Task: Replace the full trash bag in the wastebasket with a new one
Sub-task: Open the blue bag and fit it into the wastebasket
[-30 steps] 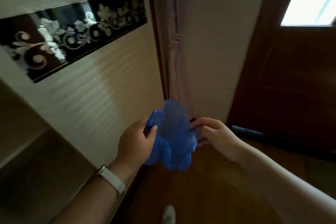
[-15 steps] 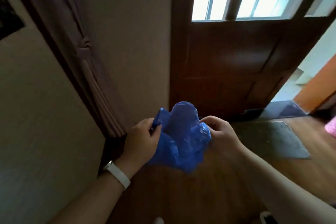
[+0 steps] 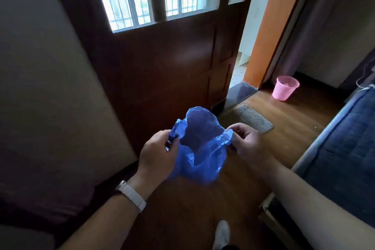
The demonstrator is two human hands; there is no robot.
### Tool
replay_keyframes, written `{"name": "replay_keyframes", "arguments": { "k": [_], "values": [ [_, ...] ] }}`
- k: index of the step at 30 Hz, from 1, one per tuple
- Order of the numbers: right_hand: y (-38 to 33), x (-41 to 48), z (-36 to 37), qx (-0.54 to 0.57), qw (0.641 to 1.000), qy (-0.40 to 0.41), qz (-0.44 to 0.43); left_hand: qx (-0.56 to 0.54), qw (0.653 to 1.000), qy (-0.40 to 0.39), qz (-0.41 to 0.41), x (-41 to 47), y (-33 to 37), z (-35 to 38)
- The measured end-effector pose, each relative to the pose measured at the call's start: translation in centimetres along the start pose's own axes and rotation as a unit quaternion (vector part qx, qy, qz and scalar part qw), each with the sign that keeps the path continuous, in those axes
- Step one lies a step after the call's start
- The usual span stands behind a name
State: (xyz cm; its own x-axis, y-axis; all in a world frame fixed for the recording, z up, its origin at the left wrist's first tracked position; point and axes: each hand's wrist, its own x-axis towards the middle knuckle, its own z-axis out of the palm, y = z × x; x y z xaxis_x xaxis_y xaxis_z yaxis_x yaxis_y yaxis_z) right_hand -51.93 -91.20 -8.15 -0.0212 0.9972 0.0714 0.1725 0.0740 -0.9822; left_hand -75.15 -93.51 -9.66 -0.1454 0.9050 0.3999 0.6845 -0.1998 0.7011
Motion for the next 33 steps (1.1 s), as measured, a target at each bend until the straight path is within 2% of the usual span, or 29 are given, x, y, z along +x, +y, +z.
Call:
{"name": "replay_keyframes", "arguments": {
  "k": [5, 11, 19, 26, 33],
  "values": [
    [3.3, 5.8, -4.4, -0.009, 0.998, 0.058, 0.024, 0.002, 0.998, -0.057, 0.023, 6.6, 0.3, 7.3],
    [5.0, 15.3, -11.9, 0.034, 0.99, 0.129, 0.055, 0.013, 0.992, -0.109, 0.055, 16.2, 4.4, 16.9],
    [5.4, 25.7, -24.5, 0.047, 0.983, 0.173, 0.03, -0.009, 0.986, -0.139, 0.093, 26.7, 11.6, 28.9],
    [7.3, 29.8, -32.5, 0.005, 0.97, 0.244, 0.014, -0.036, 0.974, -0.172, 0.144, 32.4, 16.5, 37.8],
    [10.2, 35.3, -38.8, -0.055, 0.944, 0.319, 0.06, -0.061, 0.953, -0.238, 0.18, 38.2, 19.0, 47.8]
  ]
}}
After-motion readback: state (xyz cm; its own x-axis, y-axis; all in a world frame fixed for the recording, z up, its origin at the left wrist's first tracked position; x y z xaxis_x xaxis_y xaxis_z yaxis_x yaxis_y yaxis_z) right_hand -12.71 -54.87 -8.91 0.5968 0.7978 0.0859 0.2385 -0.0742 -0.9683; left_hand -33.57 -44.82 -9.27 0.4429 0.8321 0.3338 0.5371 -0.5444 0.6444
